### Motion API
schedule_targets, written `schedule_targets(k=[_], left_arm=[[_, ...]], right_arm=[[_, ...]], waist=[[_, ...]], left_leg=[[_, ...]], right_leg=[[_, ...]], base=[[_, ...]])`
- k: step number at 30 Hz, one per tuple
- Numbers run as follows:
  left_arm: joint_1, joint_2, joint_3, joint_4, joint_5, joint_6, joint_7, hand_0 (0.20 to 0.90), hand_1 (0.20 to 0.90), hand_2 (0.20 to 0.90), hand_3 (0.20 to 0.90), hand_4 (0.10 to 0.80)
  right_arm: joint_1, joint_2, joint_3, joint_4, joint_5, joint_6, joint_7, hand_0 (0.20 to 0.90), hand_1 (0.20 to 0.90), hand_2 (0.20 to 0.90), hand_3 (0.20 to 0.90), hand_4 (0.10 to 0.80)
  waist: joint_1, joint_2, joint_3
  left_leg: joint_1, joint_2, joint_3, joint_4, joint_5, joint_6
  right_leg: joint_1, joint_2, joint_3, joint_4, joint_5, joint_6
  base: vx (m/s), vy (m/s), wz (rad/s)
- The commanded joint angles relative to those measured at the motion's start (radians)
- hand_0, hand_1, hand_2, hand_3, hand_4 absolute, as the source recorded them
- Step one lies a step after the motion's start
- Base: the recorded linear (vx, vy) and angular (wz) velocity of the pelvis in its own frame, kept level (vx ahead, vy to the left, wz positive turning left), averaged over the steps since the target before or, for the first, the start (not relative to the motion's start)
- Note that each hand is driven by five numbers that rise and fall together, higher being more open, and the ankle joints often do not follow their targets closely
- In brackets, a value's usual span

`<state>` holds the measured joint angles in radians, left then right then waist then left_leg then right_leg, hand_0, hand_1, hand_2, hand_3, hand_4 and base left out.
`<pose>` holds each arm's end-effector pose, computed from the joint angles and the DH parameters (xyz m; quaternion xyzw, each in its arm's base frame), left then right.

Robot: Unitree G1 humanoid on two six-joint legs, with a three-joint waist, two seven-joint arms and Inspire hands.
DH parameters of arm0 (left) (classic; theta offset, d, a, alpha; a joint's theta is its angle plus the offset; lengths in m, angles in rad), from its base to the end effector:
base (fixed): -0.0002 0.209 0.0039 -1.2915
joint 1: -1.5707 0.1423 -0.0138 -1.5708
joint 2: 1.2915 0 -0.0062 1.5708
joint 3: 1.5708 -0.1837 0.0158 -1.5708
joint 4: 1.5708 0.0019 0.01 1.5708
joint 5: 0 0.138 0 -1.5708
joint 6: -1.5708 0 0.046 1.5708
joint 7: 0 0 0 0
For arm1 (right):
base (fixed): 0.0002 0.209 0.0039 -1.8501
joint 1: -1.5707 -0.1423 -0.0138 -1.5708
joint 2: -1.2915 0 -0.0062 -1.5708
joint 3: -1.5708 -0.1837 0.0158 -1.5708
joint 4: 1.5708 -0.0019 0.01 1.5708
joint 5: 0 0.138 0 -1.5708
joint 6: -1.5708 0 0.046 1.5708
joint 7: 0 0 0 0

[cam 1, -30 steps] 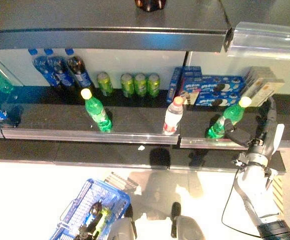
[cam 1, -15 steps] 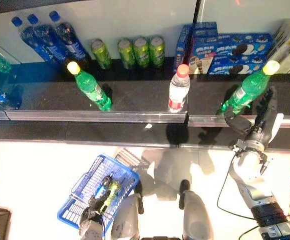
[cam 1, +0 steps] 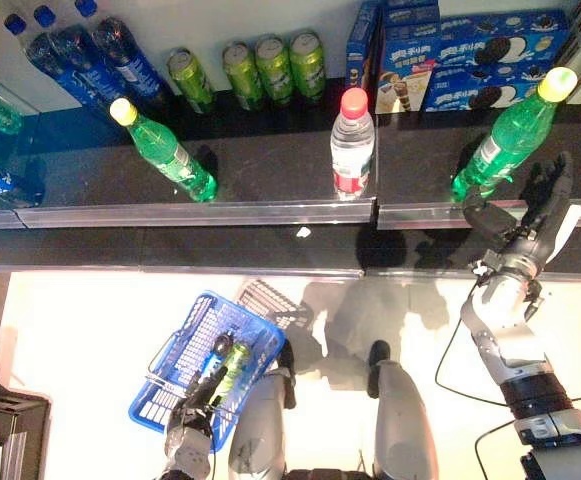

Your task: Pick up the drink and place into the basket.

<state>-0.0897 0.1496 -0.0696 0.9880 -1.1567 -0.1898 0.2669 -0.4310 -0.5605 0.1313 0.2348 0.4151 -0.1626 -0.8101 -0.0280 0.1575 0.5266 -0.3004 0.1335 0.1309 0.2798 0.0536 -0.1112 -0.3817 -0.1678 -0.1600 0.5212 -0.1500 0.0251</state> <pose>0.1466 0.1963 -0.0893 -0.3500 0.3384 0.3823 0.7854 0.2783 -0.2223 0.1312 -0.0137 -0.1771 -0.3399 0.9235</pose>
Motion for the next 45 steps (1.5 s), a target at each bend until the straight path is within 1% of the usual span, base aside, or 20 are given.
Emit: schedule_targets(k=[1, 11, 20, 26, 27, 28, 29, 39, 45], left_arm=[[0.08, 0.027, -0.034, -0.097, -0.009, -0.062, -0.017, 0.3, 0.3, 0.3, 0.2, 0.1], [0.068, 0.042, -0.055, -0.136, -0.025, -0.051, -0.025, 0.3, 0.3, 0.3, 0.2, 0.1], [0.061, 0.057, -0.054, -0.135, -0.023, -0.034, -0.025, 0.3, 0.3, 0.3, 0.2, 0.1], [0.059, 0.066, -0.053, -0.132, -0.016, -0.028, -0.029, 0.3, 0.3, 0.3, 0.2, 0.1], [0.061, 0.068, -0.053, -0.133, -0.015, -0.028, -0.033, 0.3, 0.3, 0.3, 0.2, 0.1], [0.062, 0.069, -0.054, -0.134, -0.015, -0.028, -0.034, 0.3, 0.3, 0.3, 0.2, 0.1], [0.063, 0.07, -0.055, -0.135, -0.016, -0.027, -0.035, 0.3, 0.3, 0.3, 0.2, 0.1], [0.059, 0.083, -0.053, -0.138, -0.02, -0.013, -0.034, 0.3, 0.3, 0.3, 0.2, 0.1], [0.059, 0.078, -0.049, -0.139, -0.022, -0.02, -0.04, 0.3, 0.3, 0.3, 0.2, 0.1]], right_arm=[[-0.148, -0.083, -0.03, -0.059, -0.007, -0.075, -0.018, 0.9, 0.9, 0.9, 0.9, 0.8], [-0.269, -0.127, -0.023, -0.017, -0.019, -0.047, -0.016, 0.9, 0.9, 0.9, 0.9, 0.8], [-0.303, -0.156, -0.022, 0.003, -0.034, -0.025, 0.016, 0.9, 0.9, 0.9, 0.9, 0.8], [-0.333, -0.186, -0.016, 0.036, -0.037, -0.006, 0.013, 0.9, 0.9, 0.9, 0.9, 0.8], [-0.337, -0.193, -0.018, 0.045, -0.037, -0.002, 0.003, 0.589, 0.589, 0.589, 0.538, 0.438], [-0.34, -0.198, -0.02, 0.054, -0.033, -0.004, -0.005, 0.589, 0.589, 0.589, 0.538, 0.438], [-0.343, -0.203, -0.021, 0.063, -0.027, -0.01, -0.008, 0.3, 0.3, 0.3, 0.2, 0.1], [-0.33, -0.219, -0.062, 0.098, 0.018, -0.044, -0.025, 0.3, 0.3, 0.3, 0.2, 0.1], [-0.31, -0.221, -0.079, 0.087, 0.026, -0.059, -0.029, 0.3, 0.3, 0.3, 0.2, 0.1]], waist=[[0.02, -0.035, -0.007], [0.041, -0.03, -0.007], [0.049, -0.039, -0.007], [0.056, -0.043, -0.007], [0.057, -0.042, -0.007], [0.058, -0.042, -0.007], [0.059, -0.041, -0.007], [0.056, -0.046, -0.007], [0.049, -0.047, -0.007]], left_leg=[[-0.072, -0.013, -0.032, 0.209, 0.053, -0.006], [-0.114, -0.021, -0.045, 0.19, 0.066, -0.005], [-0.131, -0.019, -0.048, 0.193, 0.063, -0.003], [-0.141, -0.024, -0.054, 0.202, 0.057, 0.001], [-0.14, -0.025, -0.055, 0.202, 0.057, 0.002], [-0.139, -0.026, -0.056, 0.201, 0.056, 0.002], [-0.139, -0.026, -0.057, 0.202, 0.056, 0.002], [-0.141, -0.029, -0.051, 0.218, 0.044, 0.008], [-0.131, -0.034, -0.043, 0.23, 0.035, 0.01]], right_leg=[[0.085, 0.015, -0.039, -0.181, 0.078, -0.007], [0.041, 0.024, -0.04, -0.185, 0.086, -0.008], [0.027, 0.026, -0.046, -0.179, 0.086, -0.009], [0.017, 0.026, -0.048, -0.169, 0.083, -0.013], [0.018, 0.026, -0.047, -0.168, 0.083, -0.013], [0.018, 0.026, -0.047, -0.168, 0.082, -0.013], [0.017, 0.026, -0.046, -0.167, 0.082, -0.013], [0.013, 0.027, -0.048, -0.152, 0.075, -0.019], [0.023, 0.024, -0.047, -0.146, 0.07, -0.023]], base=[[0.0, 0.0, 0.0], [0.006, -0.006, -0.02], [0.021, -0.011, 0.06], [0.027, -0.01, 0.02], [0.0, 0.0, 0.0], [0.0, 0.0, 0.0], [0.0, 0.0, 0.0], [0.0, 0.0, 0.0], [-0.039, 0.024, 0.0]])
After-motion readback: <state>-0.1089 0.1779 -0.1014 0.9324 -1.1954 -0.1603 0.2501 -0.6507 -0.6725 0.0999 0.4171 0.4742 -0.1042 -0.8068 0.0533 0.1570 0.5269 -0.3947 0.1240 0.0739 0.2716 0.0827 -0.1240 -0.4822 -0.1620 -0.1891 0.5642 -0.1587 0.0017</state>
